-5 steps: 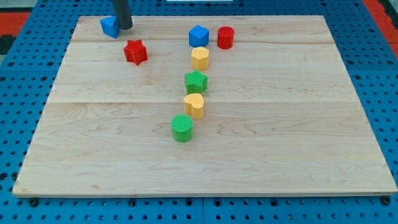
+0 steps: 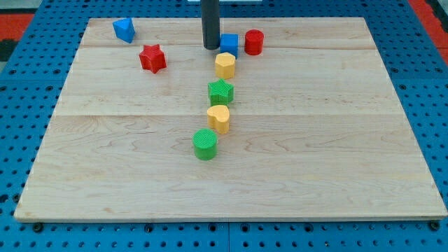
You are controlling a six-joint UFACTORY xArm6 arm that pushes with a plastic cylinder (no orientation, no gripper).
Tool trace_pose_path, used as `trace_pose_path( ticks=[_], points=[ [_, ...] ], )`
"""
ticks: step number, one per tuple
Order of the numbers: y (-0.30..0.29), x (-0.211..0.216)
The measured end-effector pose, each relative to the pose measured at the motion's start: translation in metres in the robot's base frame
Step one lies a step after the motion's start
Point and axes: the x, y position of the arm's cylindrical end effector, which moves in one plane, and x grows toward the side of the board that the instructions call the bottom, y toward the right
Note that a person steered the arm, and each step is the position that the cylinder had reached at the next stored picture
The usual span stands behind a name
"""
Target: Push the blue cube at the top center of the board
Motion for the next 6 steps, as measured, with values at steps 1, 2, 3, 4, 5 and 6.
trace_pose_path(
  ticks=[1, 2, 3, 4, 5, 6],
  points=[
    [0.002, 0.015],
    [0.067, 0.017],
    [0.086, 0.002],
    [0.036, -0.039],
    [0.017, -0.040],
    [0.021, -0.040]
  ],
)
